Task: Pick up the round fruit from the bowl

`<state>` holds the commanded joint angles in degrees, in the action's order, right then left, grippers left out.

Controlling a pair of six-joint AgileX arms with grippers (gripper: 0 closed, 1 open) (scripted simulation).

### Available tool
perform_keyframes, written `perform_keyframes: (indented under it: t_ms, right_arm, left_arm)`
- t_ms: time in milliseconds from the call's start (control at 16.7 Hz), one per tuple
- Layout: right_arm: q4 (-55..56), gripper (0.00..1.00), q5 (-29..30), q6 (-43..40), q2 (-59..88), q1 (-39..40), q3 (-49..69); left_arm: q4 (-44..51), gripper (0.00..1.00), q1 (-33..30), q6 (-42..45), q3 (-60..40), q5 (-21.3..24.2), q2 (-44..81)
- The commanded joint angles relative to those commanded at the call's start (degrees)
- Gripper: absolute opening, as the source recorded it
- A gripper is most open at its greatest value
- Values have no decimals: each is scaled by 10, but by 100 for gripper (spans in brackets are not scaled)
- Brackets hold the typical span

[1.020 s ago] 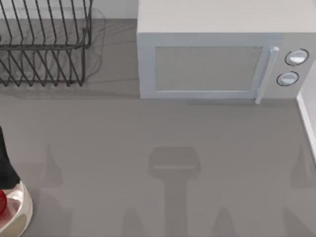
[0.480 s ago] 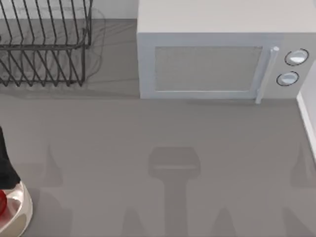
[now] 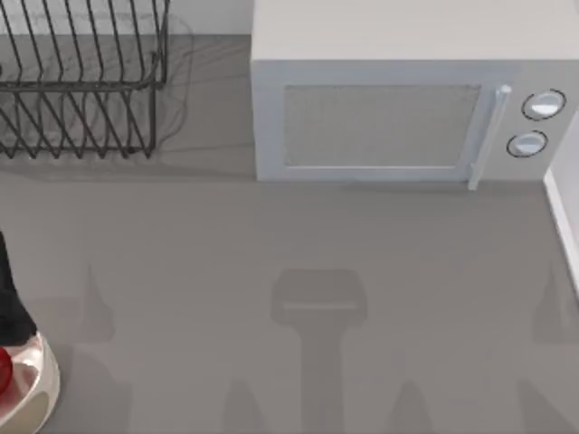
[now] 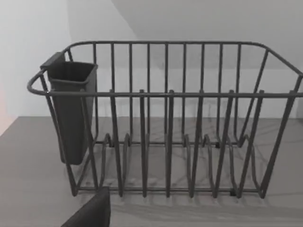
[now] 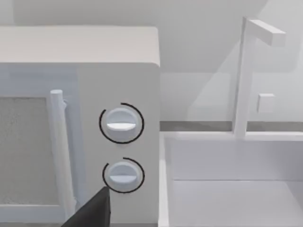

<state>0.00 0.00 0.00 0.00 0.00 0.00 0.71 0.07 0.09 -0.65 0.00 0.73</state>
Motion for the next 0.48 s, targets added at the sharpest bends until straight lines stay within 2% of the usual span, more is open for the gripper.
perform_keyframes:
  t_ms: [240, 480]
  right_arm:
    - [0, 100, 0, 0, 0, 0, 0]
    - [0, 100, 0, 0, 0, 0, 0]
  left_arm:
    - [82, 100, 8, 9, -68, 0, 87]
    - [226, 100, 21, 24, -180, 0, 262]
